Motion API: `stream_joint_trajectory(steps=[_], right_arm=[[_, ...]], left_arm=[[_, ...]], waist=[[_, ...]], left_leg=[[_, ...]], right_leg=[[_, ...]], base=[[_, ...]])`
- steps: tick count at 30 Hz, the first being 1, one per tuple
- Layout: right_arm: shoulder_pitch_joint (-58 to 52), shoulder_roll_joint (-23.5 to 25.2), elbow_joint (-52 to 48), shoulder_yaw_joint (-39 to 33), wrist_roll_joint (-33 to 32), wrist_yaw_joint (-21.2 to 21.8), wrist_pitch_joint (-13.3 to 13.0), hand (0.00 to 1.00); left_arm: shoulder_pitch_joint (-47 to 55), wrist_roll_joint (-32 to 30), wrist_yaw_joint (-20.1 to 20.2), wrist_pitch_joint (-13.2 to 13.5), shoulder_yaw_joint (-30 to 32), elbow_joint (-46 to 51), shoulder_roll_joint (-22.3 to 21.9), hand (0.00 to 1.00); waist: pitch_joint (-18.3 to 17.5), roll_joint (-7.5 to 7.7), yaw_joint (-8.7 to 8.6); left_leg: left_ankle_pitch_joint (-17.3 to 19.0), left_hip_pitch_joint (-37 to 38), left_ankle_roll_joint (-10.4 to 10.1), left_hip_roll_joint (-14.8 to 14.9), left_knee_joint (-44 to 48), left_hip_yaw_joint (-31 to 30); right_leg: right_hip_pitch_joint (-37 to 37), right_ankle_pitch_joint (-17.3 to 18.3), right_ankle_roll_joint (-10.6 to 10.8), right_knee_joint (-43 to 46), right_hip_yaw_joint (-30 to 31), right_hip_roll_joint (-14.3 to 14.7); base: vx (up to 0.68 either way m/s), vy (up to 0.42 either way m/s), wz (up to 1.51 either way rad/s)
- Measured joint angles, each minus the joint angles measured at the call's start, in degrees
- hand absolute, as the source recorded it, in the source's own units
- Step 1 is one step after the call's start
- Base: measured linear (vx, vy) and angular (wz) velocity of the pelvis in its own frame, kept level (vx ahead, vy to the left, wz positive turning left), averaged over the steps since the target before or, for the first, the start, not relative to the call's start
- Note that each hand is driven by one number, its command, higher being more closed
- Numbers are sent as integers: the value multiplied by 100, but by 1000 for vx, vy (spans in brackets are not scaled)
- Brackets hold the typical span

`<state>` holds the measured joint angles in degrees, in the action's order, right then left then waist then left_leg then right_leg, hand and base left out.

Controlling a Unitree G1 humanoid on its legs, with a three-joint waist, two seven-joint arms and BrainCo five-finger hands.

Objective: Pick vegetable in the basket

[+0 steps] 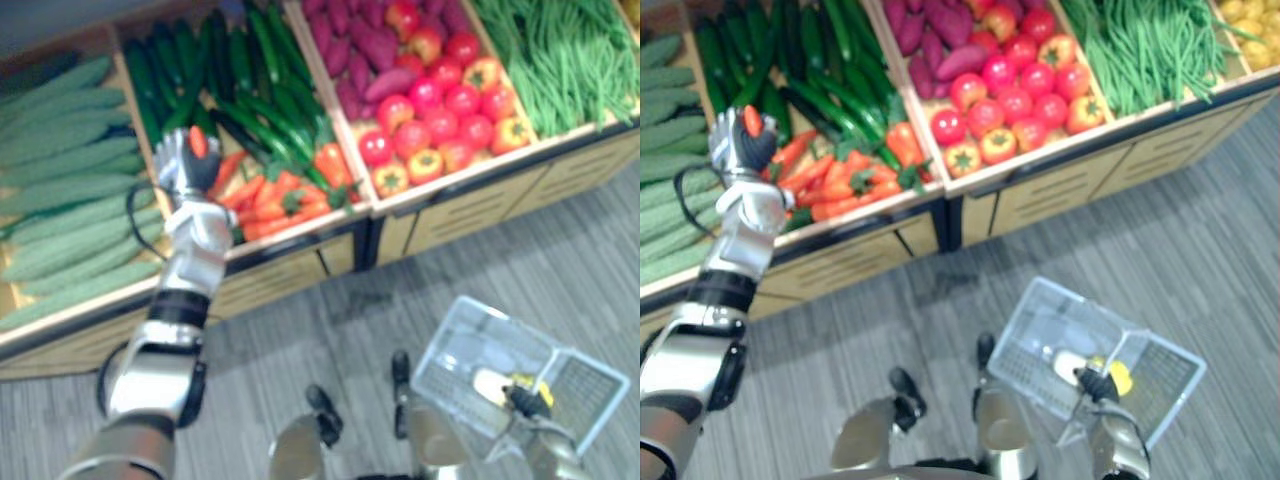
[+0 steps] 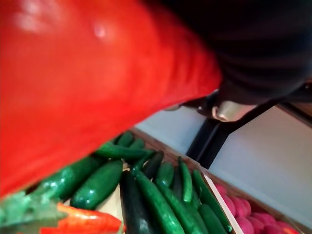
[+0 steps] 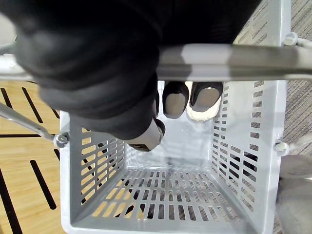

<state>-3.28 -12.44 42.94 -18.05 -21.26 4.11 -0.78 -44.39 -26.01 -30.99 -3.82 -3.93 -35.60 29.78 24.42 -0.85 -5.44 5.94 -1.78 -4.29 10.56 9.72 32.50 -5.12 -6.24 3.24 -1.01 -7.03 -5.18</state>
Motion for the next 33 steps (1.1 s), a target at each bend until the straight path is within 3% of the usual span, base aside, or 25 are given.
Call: stream_joint_trajectory(steps=[5,13,19,20,21,24,27,30,32,33], right_arm=[[-164,46,108,-146,60,20,10,100],[-374,54,291,-355,95,10,-46,100],[-573,101,-86,90,98,-177,-46,100],[-568,111,-155,142,99,-203,-45,100],[-404,76,-181,307,111,-232,-34,100],[-209,-2,-154,662,139,-227,-7,100],[-261,3,-396,890,280,-226,24,100],[-426,57,-916,1144,282,-285,158,100],[-437,117,-1144,1293,341,-388,159,100],[-344,103,-1212,1352,428,-387,159,100]], left_arm=[[602,3,-5,243,37,23,5,100],[1781,116,-12,1009,-270,1188,-46,100],[2918,127,7,1276,-721,2207,-476,100],[3059,132,12,1289,-725,2332,-522,100],[3413,235,23,1335,-721,2706,-506,100],[3734,338,85,1336,-692,3048,-637,100],[3896,340,366,1346,-765,3055,-1042,100],[3969,340,700,1501,-1167,2961,-1256,100],[3976,343,929,1595,-1534,2732,-1458,100],[3979,342,972,1584,-1617,2673,-1558,100]], waist=[[-405,-69,12],[-993,-199,-73],[-1329,-161,-61],[-1349,-146,-47],[-1379,-128,105],[-1412,-182,297],[-1458,-154,262],[-1536,-70,137],[-1592,-20,110],[-1613,-41,131]], left_leg=[[-64,208,-12,-61,-180,-7],[-188,607,-36,-200,-593,-11],[-182,824,-102,-221,-721,142],[-150,826,-115,-260,-639,83],[66,764,2,-357,-463,-1084],[576,710,-59,-509,-254,-2468],[831,798,54,-594,-16,-2050],[910,823,141,-714,-13,-1700],[905,914,164,-694,-31,-1264],[899,884,172,-646,-29,-1023]], right_leg=[[175,-4,3,-118,-35,16],[459,11,20,-259,-23,13],[522,25,39,-376,314,102],[498,18,56,-396,418,118],[402,-46,53,-407,927,227],[314,-209,111,-502,1584,388],[292,-361,255,-505,1955,383],[129,-399,260,-509,2199,282],[-79,-329,-127,-441,1499,170],[-313,-149,-522,-132,825,103]], base=[[18,-4,1],[15,-3,-1],[-36,-26,-22],[-18,-64,-95],[-8,-67,-120],[-33,6,-124],[-55,101,-88],[-33,139,-70],[21,104,-81],[68,87,-101]])
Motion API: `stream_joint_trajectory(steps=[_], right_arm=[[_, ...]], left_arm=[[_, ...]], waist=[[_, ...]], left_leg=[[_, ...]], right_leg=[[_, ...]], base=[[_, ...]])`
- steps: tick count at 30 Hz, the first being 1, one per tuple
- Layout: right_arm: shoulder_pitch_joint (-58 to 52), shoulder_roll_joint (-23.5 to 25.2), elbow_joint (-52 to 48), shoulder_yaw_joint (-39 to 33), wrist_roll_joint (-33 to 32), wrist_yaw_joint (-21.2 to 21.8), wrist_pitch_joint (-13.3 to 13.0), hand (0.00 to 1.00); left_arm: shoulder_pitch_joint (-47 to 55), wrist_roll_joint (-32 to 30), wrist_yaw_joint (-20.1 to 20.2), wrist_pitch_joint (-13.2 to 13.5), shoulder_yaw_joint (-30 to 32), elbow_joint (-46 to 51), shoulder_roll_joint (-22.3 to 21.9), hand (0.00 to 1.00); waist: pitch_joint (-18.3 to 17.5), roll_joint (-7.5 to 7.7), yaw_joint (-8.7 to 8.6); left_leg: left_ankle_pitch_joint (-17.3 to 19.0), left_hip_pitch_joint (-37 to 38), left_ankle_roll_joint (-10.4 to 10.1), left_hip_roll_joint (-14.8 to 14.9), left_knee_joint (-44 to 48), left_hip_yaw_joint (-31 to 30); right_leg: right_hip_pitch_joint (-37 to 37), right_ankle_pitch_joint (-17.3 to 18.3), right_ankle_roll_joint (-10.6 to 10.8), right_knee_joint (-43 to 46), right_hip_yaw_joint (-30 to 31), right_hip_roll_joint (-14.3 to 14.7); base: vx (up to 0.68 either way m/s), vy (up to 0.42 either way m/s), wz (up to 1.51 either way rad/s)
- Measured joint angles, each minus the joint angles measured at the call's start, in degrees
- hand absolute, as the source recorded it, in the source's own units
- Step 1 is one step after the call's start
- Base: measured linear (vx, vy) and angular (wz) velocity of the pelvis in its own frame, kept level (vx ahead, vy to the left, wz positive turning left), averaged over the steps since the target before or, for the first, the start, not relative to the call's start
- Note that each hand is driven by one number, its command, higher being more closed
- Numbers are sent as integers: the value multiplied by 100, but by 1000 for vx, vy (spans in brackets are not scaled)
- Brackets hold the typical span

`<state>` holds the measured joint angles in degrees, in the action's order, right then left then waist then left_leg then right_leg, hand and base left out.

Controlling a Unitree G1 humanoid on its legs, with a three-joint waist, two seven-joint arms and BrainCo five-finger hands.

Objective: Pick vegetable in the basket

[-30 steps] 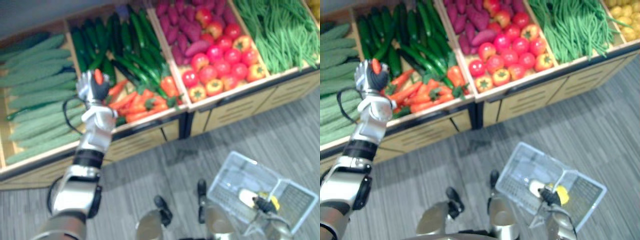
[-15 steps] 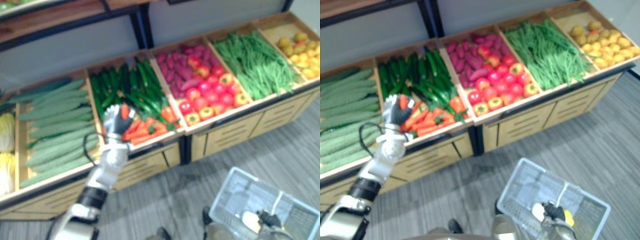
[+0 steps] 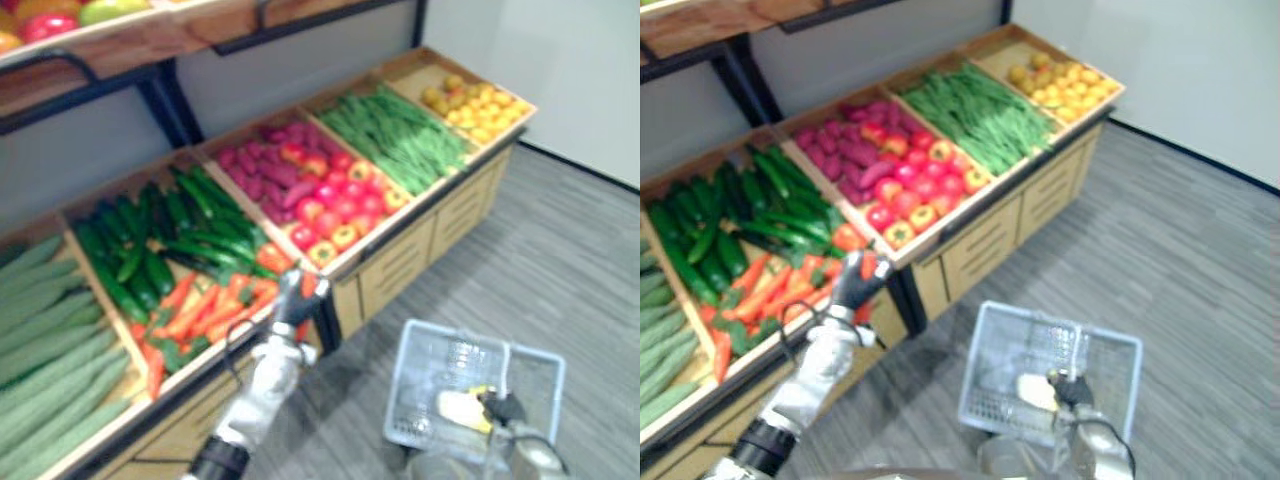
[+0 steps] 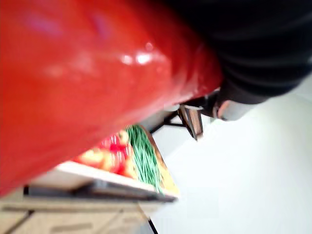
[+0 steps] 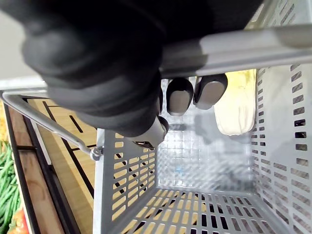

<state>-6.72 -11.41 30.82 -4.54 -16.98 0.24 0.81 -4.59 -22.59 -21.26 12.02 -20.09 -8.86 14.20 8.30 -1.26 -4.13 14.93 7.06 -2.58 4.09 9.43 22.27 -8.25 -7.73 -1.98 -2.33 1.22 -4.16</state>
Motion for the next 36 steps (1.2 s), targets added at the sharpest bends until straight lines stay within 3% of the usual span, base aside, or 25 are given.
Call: stream_joint_trajectory(steps=[1,2,3,4,5,6,7,8,9,10,12,13,16,17,19,20,22,25,26,29,36], right_arm=[[107,-29,-69,140,87,15,0,100],[222,-25,-118,336,131,24,-7,100],[235,-1,-146,410,129,29,-13,100],[278,11,-146,563,119,29,-15,100],[431,150,-158,753,102,32,-24,100],[548,169,-304,785,52,36,-21,100],[571,190,-336,832,36,51,-38,100],[570,244,-287,966,14,68,-30,100],[550,267,-288,1081,13,139,-15,100],[583,265,-289,1187,16,163,5,100],[526,286,-293,1565,19,290,191,100],[507,291,-303,1662,18,307,253,100],[511,249,-583,1849,18,442,431,100],[526,231,-678,1888,18,539,514,100],[560,216,-791,1918,19,687,629,100],[601,208,-794,1932,19,738,681,100],[720,173,-798,2131,20,896,739,100],[888,173,-817,2302,19,964,738,100],[901,162,-818,2298,22,976,743,100],[873,135,-1157,2250,8,987,886,100],[806,182,-1527,1926,-224,1045,1026,100]], left_arm=[[0,0,41,-2,-28,-57,-73,100],[19,2,101,-11,-47,-108,-106,100],[20,2,140,-10,-59,-108,-106,100],[43,2,152,-10,-54,-118,-156,100],[56,2,159,-2,-94,-173,-146,100],[35,1,166,84,-218,-220,-249,100],[-29,0,167,110,-306,-276,-285,100],[-91,2,158,110,-454,-373,-352,100],[-74,1,142,106,-651,-567,-446,100],[-67,-2,134,87,-740,-700,-486,100],[-79,-7,131,-91,-1146,-1234,-587,100],[-79,-7,127,-96,-1185,-1334,-626,100],[-244,-20,-6,-93,-1312,-1770,-776,100],[-315,-20,-81,-87,-1351,-1883,-779,100],[-336,-19,-182,-80,-1343,-1975,-785,100],[-335,-18,-240,-56,-1338,-2024,-783,100],[-266,-15,-380,-41,-1324,-2032,-781,100],[-264,-5,-493,-108,-1323,-2032,-845,100],[-286,-5,-497,-154,-1330,-2071,-926,100],[-462,-3,-475,-325,-1412,-2337,-967,100],[-462,0,-447,-559,-1502,-2591,-935,100]], waist=[[0,-10,4],[-31,102,-17],[-35,196,-38],[-19,221,-8],[9,370,127],[-56,126,247],[-43,112,229],[-53,283,238],[-52,305,274],[-36,280,284],[-17,169,237],[-18,177,250],[1,136,188],[12,125,119],[65,107,111],[68,107,119],[77,104,160],[75,-49,235],[113,-81,267],[115,-49,249],[111,-59,247]], left_leg=[[-5,-1,8,85,3,232],[8,24,1,80,83,488],[27,29,-4,4,184,554],[-3,-18,44,50,392,587],[38,-158,295,11,548,524],[-351,-201,623,37,-399,638],[-338,-198,313,131,-328,798],[-323,-256,342,55,-104,1078],[-230,-328,364,123,154,1308],[-178,-357,369,201,302,1389],[-128,-371,324,593,856,1501],[-128,-357,324,678,992,1521],[-133,-517,325,1007,1779,1616],[-183,-715,332,1227,2347,1475],[38,-995,236,1316,2941,779],[151,-1103,115,1185,2951,299],[305,-1076,-125,531,2021,-1114],[80,-1000,-145,153,592,-2126],[-238,-971,-127,158,477,-2042],[-331,-959,6,-34,231,-1837],[-508,-583,21,-176,-243,-1841]], right_leg=[[-271,178,-276,401,-519,-66],[-614,266,-470,1126,-1177,-303],[-699,152,-529,1339,-1423,-379],[-809,-156,-769,1470,-1680,-315],[-763,-894,-1129,960,-1584,-91],[-717,-364,-1161,1166,-1988,-16],[-732,423,-848,1812,-2380,-161],[-587,1257,-311,2343,-2760,-533],[-316,1548,42,2221,-2989,-652],[-241,1522,146,1999,-3070,-590],[273,927,0,932,-2836,-16],[365,840,-21,739,-2725,89],[375,829,-33,526,-2319,299],[403,825,-47,508,-2199,371],[497,822,-56,529,-1922,467],[512,818,-50,540,-1760,500],[519,770,22,507,-1247,545],[331,650,130,403,-792,636],[347,561,146,331,-739,660],[461,198,304,-155,-737,449],[687,66,307,-375,-919,322]], base=[[105,77,-130],[96,46,-111],[74,19,-122],[-1,-4,-152],[-87,4,-222],[-126,15,-188],[-65,-1,-146],[-6,-72,-95],[22,-78,-101],[6,-117,-93],[31,-169,-82],[15,-163,-95],[-5,-88,-74],[12,-46,-41],[33,-36,-69],[30,-1,-104],[2,50,-115],[-20,111,-119],[4,162,-81],[61,230,-23],[116,95,8]])
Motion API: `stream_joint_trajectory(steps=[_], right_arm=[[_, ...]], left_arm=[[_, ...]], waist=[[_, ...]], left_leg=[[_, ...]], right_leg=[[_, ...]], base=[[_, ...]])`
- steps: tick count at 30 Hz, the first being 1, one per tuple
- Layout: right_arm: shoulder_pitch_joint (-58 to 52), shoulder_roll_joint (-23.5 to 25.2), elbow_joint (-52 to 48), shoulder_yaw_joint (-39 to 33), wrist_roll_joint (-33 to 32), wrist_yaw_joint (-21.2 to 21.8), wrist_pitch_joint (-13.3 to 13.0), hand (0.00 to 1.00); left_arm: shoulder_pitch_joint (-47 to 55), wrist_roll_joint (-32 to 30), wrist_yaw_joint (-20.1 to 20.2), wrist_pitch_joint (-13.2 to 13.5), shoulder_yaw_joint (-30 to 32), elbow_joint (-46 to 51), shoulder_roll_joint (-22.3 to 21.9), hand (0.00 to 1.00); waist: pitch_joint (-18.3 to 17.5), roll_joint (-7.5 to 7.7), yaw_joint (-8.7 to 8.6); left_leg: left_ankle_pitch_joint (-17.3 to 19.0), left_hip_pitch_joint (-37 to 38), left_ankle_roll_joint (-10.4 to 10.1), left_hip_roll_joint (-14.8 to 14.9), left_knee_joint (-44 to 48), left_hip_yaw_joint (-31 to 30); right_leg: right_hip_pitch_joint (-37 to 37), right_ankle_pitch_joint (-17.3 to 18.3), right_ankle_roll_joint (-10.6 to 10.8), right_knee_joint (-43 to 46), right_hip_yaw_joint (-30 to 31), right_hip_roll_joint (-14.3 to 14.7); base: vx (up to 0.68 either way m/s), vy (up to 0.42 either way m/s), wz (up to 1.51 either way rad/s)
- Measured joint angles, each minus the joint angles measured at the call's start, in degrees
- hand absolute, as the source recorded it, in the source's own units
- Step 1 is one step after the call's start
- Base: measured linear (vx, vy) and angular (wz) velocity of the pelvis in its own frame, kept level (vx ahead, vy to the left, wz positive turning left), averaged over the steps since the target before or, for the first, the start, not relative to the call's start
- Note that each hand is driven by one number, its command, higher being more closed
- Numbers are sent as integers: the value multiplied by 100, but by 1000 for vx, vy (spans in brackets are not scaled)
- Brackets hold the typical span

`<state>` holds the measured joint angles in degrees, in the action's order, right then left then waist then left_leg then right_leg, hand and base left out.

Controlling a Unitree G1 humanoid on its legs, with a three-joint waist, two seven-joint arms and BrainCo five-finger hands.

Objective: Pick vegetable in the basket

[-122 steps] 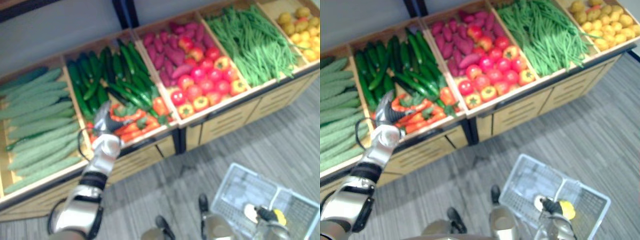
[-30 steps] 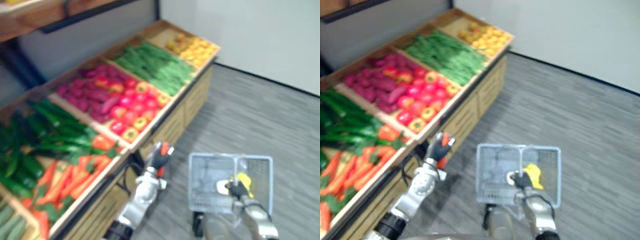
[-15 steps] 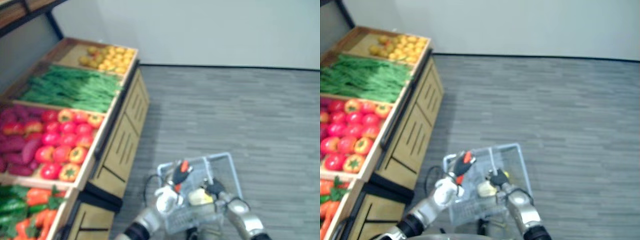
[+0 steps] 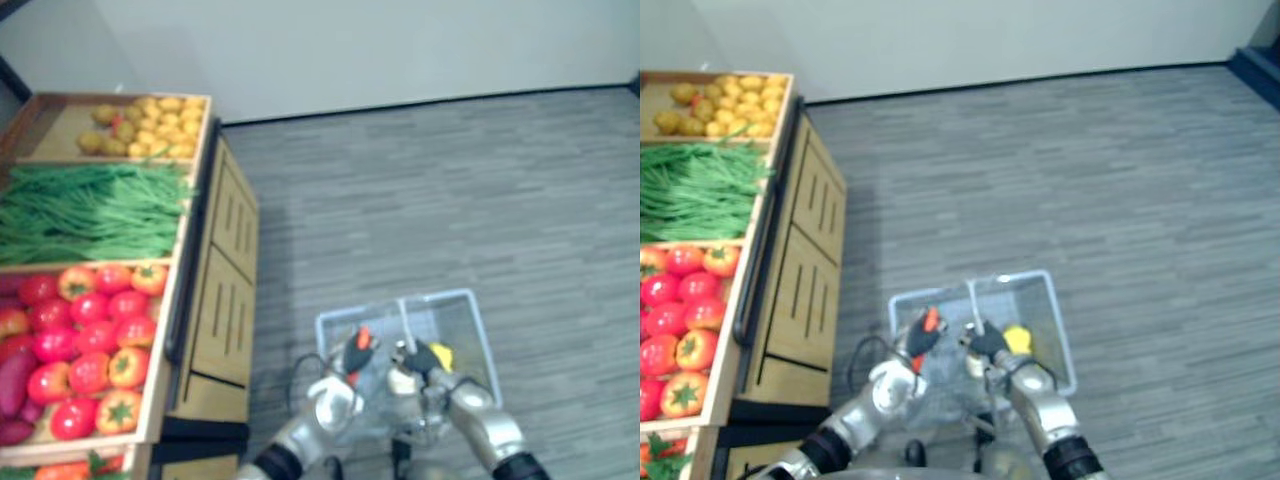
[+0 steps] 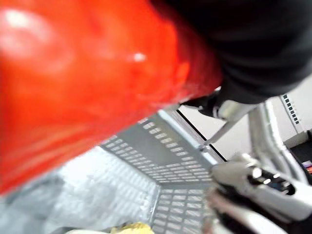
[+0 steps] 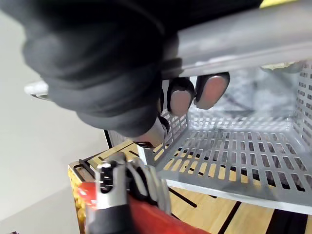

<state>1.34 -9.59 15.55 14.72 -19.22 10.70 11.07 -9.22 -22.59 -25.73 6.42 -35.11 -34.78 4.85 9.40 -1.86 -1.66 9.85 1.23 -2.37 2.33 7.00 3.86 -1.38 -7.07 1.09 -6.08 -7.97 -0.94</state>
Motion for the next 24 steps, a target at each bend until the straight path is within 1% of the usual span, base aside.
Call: stream_joint_trajectory(steps=[5,8,12,15,16,17,20,23,24], right_arm=[[-55,28,-288,-95,-287,72,11,100],[-55,93,-417,-77,-591,98,48,100],[-125,250,-481,-26,-781,114,152,100],[-368,292,-686,142,-892,250,328,100],[-389,291,-702,153,-894,263,336,100],[-479,292,-786,221,-895,294,382,100],[-615,277,-860,334,-896,373,452,100],[-724,160,-1067,377,-896,374,592,100],[-787,105,-1179,390,-896,432,597,100]], left_arm=[[-22,-2,0,-46,-117,-239,-15,100],[-18,-4,-7,-72,-172,-518,-12,100],[-23,-6,-49,-99,-227,-658,-3,100],[-46,-24,-61,-164,-388,-659,-7,100],[-53,-26,-61,-165,-406,-659,-7,100],[-95,-62,-62,-173,-497,-659,-8,0],[-189,-121,-82,-211,-600,-664,-7,0],[-243,-131,-108,-369,-806,-663,-15,0],[-285,-132,-116,-441,-906,-663,-22,0]], waist=[[5,9,-41],[14,42,-115],[54,188,-118],[126,356,-129],[133,368,-130],[155,401,-131],[164,410,-130],[172,415,-127],[178,426,-126]], left_leg=[[-21,163,-9,-23,-101,11],[-39,200,15,-49,-163,14],[-126,190,40,-90,-320,40],[-176,193,55,-90,-383,78],[-177,190,54,-90,-385,80],[-177,175,52,-85,-385,91],[-176,94,43,-78,-382,170],[-180,47,53,-71,-377,182],[-183,-10,58,-73,-367,181]], right_leg=[[125,-1,2,-9,-90,-24],[147,-6,9,-17,-98,-50],[65,-9,14,-47,-94,-87],[46,-8,15,-49,-83,-90],[42,-7,16,-49,-83,-90],[25,-6,18,-49,-80,-87],[-60,13,44,-48,-31,-83],[-108,-8,13,-45,8,-77],[-164,-12,13,-30,9,-79]], base=[[45,42,1],[-23,37,3],[-68,9,0],[-75,-17,-4],[-52,-13,-3],[-45,-8,-4],[-33,0,-9],[2,6,-4],[32,17,0]])
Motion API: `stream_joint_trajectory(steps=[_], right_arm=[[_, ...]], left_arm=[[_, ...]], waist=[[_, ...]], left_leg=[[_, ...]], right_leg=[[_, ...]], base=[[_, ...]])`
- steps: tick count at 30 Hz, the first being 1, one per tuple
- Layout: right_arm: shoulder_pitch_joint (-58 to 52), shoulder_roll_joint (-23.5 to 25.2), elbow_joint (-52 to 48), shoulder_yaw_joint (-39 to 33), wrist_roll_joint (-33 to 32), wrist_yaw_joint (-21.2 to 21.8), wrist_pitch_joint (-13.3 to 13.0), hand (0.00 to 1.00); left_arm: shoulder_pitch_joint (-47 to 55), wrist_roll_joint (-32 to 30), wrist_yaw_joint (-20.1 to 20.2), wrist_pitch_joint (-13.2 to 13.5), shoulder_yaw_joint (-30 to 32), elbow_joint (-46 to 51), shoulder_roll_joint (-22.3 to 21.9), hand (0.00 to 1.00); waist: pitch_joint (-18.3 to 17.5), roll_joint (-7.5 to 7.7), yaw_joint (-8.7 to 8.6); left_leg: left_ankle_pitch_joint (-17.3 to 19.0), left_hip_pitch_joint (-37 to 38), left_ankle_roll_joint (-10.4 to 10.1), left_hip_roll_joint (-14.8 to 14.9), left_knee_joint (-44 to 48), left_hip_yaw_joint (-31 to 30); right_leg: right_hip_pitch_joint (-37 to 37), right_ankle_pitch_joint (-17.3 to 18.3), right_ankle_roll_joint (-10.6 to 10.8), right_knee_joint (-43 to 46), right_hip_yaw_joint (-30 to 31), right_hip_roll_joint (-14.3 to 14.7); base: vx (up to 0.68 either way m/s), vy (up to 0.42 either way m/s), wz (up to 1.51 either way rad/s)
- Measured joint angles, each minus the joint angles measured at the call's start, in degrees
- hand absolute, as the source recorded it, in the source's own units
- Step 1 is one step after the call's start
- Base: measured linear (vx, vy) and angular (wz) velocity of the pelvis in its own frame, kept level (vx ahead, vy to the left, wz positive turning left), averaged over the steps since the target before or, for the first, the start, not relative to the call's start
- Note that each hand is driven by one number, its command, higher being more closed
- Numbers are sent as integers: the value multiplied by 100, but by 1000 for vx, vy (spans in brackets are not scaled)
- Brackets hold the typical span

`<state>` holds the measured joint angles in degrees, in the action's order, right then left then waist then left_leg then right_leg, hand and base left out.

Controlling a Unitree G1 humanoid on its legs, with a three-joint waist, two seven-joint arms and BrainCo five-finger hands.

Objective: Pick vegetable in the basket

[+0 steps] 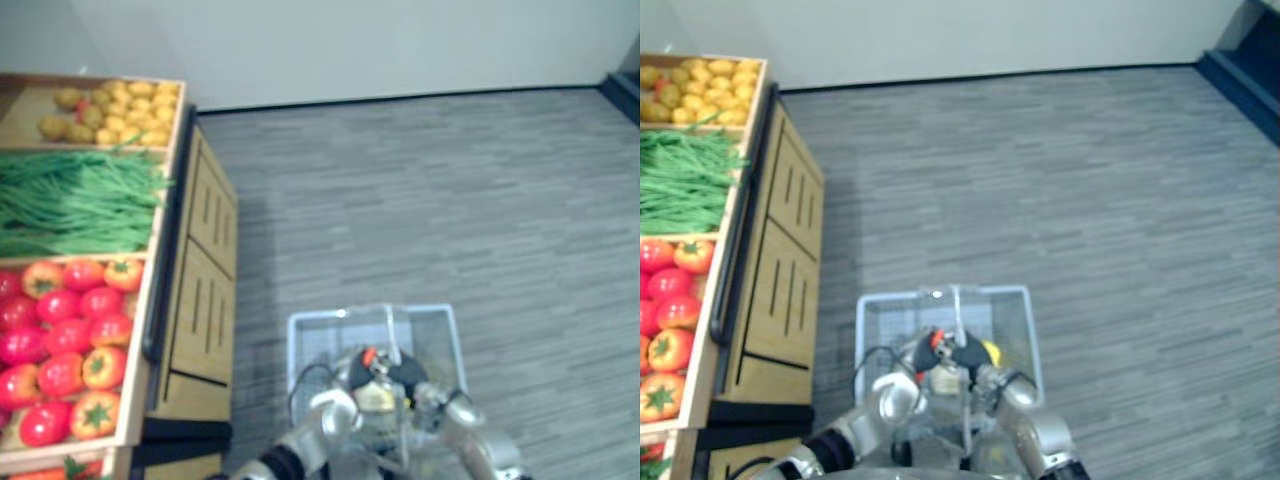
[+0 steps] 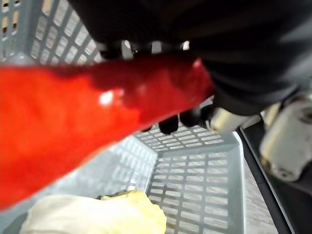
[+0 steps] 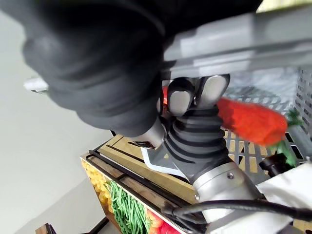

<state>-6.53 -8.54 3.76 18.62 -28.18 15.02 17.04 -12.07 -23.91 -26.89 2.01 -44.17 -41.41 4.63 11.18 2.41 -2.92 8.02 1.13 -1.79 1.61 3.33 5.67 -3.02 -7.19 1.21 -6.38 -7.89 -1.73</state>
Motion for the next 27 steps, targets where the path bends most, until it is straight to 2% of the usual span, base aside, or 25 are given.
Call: stream_joint_trajectory(steps=[6,11,17,20,23,27], right_arm=[[-100,-108,-320,103,2,35,-2,100],[-96,-82,-329,200,2,45,-31,100],[-189,-45,-311,203,1,53,-32,100],[-212,-43,-217,141,2,46,-86,100],[-210,53,-9,-110,1,56,-126,100],[-183,33,359,-741,5,73,-297,100]], left_arm=[[-225,2,-197,-139,-265,0,-1,0],[-221,9,-205,-133,-147,0,2,0],[-170,20,-202,69,-21,0,11,0],[-159,133,-127,330,125,35,30,0],[-156,525,372,645,238,378,234,0],[-146,757,1623,1042,229,771,595,0]], waist=[[2,4,-2],[15,45,-5],[11,58,-11],[7,52,-17],[0,45,-21],[-110,7,-31]], left_leg=[[-8,4,10,-19,58,13],[-5,132,7,-22,-8,8],[-12,118,16,-17,-27,-18],[-18,121,18,-12,-33,-27],[-25,134,18,-13,-37,-41],[-127,216,33,-40,-178,-123]], right_leg=[[-9,-55,-6,14,11,-19],[123,-52,2,-3,-22,-23],[132,-44,5,-17,-83,-26],[139,-44,5,-16,-102,-24],[155,-44,4,-16,-124,-25],[172,-39,12,-17,-207,-55]], base=[[50,34,-1],[-7,13,1],[-20,5,2],[-1,1,1],[3,6,1],[24,21,9]])
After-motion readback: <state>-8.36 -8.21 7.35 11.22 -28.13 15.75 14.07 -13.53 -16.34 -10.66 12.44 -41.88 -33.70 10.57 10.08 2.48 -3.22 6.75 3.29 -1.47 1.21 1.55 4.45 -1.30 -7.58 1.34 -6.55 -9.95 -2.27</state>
